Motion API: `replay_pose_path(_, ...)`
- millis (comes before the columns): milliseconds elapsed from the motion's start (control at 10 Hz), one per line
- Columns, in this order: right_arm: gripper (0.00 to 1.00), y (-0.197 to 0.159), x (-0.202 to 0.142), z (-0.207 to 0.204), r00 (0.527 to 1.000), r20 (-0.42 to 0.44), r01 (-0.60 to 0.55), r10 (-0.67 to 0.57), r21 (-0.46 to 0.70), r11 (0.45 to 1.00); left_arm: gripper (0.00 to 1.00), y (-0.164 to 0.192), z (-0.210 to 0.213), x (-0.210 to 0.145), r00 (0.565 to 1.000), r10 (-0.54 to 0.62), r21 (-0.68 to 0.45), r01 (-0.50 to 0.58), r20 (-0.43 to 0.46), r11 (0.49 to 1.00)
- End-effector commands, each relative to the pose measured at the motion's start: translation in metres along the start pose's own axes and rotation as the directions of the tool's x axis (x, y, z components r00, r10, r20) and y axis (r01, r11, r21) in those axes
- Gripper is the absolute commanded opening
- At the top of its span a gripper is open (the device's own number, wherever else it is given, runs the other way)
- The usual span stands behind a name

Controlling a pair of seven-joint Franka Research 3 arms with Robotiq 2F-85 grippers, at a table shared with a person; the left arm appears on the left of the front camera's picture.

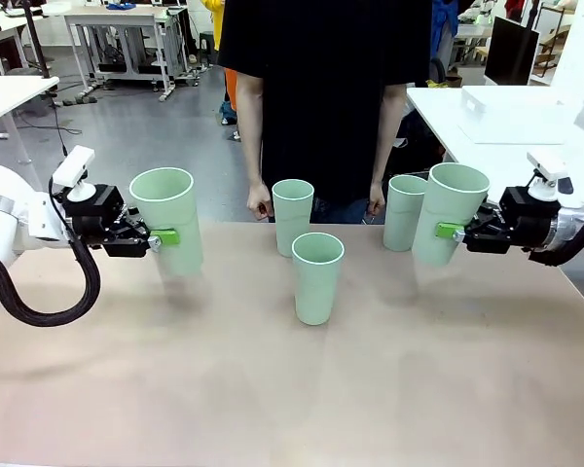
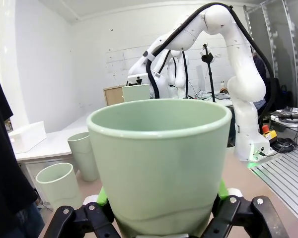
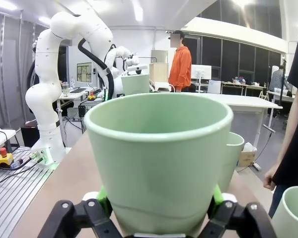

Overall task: Stack the cups and store them in the basket.
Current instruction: Pick up two Reusable plastic cups , one in each hand, then place the stack of Reusable plastic cups into the Pantry Basket.

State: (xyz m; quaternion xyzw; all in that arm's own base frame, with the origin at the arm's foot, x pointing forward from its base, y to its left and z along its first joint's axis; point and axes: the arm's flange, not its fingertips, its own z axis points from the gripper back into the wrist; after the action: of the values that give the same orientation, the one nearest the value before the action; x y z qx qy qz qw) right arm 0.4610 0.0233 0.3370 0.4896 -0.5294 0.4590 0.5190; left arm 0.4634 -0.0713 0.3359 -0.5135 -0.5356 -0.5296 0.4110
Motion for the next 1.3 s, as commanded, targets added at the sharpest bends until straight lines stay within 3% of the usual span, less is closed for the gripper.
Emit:
replay_pose_path(0,0.85,-0.0027,-0.0002,-0.0014,1.000,0.007,0.001,0.000,-0.022,1.000,0.87,-0.0007,-0.0006,-0.0039,1.000,0.007,-0.002,-0.007,0.004,1.000)
replay_pose_path(1200,0.85,-0.0027,-0.0002,-0.0014,1.000,0.007,0.001,0.000,-0.022,1.000,0.87,-0.0007,-0.0006,-0.0039,1.000,0.007,-0.002,-0.007,0.004,1.000)
